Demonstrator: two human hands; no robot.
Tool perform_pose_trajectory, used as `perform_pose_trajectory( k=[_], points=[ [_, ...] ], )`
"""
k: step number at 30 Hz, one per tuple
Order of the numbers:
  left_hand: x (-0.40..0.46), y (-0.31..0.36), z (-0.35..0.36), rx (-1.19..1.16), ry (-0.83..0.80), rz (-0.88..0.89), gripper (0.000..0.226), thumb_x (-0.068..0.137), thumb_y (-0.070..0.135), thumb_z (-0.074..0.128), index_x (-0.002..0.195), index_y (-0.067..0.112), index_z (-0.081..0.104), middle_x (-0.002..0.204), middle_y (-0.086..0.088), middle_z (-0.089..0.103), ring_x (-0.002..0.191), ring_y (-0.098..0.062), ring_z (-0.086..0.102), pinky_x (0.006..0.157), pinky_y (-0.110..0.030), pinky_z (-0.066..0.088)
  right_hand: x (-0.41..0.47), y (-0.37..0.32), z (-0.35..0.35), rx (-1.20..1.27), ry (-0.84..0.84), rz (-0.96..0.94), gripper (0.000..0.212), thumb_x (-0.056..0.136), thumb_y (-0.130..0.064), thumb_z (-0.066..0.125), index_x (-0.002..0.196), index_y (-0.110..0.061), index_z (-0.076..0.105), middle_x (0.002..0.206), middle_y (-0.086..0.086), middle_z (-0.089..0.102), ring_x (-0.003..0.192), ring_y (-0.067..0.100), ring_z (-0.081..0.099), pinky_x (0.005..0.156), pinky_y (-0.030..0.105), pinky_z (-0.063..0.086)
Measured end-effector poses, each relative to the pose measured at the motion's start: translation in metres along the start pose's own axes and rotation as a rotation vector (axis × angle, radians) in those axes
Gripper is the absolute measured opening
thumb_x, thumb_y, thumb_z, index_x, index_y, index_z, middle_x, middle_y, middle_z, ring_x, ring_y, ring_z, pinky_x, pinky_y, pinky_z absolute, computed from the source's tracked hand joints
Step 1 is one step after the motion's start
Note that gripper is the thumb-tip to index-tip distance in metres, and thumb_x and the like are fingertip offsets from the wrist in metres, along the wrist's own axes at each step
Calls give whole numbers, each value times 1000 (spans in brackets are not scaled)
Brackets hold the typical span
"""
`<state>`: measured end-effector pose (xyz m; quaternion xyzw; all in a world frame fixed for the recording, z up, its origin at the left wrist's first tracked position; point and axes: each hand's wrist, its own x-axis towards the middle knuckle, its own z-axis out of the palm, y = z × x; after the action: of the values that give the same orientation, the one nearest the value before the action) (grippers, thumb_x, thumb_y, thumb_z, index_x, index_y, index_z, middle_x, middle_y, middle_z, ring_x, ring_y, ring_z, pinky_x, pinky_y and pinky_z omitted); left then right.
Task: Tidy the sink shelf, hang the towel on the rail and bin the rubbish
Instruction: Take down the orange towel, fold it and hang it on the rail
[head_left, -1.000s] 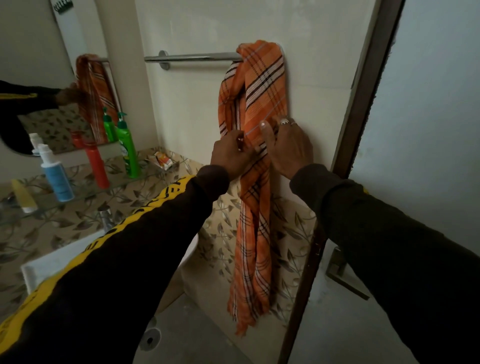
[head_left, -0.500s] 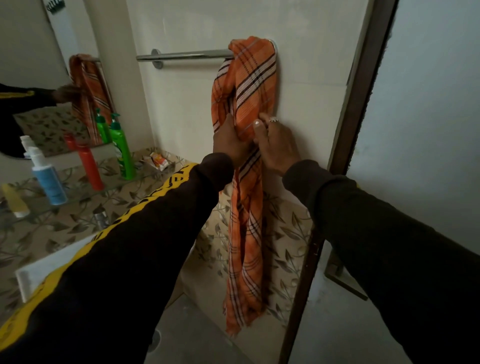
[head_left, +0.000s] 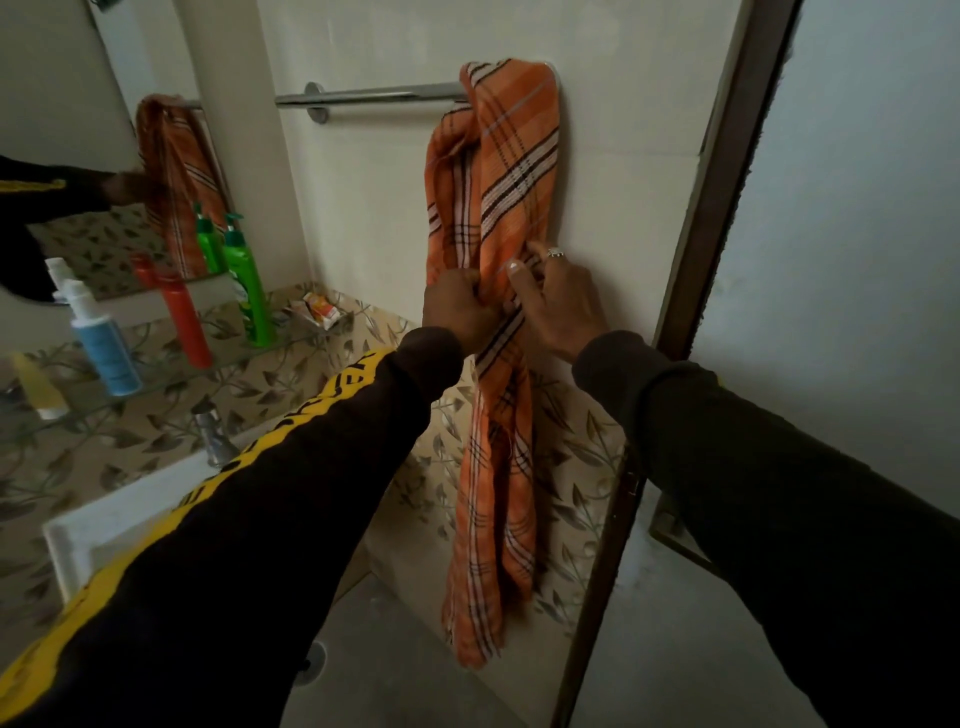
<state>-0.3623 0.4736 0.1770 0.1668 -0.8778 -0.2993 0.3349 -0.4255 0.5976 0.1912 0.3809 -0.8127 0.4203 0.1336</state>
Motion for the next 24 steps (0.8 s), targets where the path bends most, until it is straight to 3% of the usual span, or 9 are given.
perform_pose_trajectory(
  k=[5,8,11,16,20,24],
  points=[
    [-12,-7,5,30,-42,9,25,80,31,76,87,7,70,87,-10,70,76,-24,62,68,-28,49,-9,4,3,-6,11,13,55,101,-48,46,142,-12,50,125,11,68,112,28,66,97,48,54],
    [-16,-10,8,-9,-62,-15,23,79,31,76,90,11,74,86,-7,72,80,-24,66,73,-31,54,-10,4,4,2,-11,25,58,100,-51,44,142,-11,48,126,12,68,113,29,66,97,48,54],
    [-17,-10,7,-16,-83,-20,16,79,30,77,82,16,71,75,1,65,74,-19,63,67,-27,48,-11,5,5,-5,2,17,56,101,-53,42,140,-14,50,123,9,68,109,28,67,95,48,55],
    [-12,-11,0,-91,-127,-31,23,77,32,78,91,14,75,85,-5,73,81,-22,69,73,-31,57,-7,9,4,-6,27,5,54,103,-49,40,141,-12,50,128,11,66,114,27,65,97,48,54],
    [-5,-2,-4,-255,-86,4,18,77,36,78,91,26,74,89,9,73,86,-10,69,82,-34,59,3,6,0,18,65,-11,52,105,-45,40,143,-11,48,131,11,64,118,26,63,99,47,53],
    [12,12,-10,-337,-13,17,36,79,42,76,107,20,70,100,6,72,93,-12,68,87,-36,58,15,7,-5,21,129,-18,48,106,-38,41,143,-9,49,134,12,62,124,26,58,105,47,48]
  ],
)
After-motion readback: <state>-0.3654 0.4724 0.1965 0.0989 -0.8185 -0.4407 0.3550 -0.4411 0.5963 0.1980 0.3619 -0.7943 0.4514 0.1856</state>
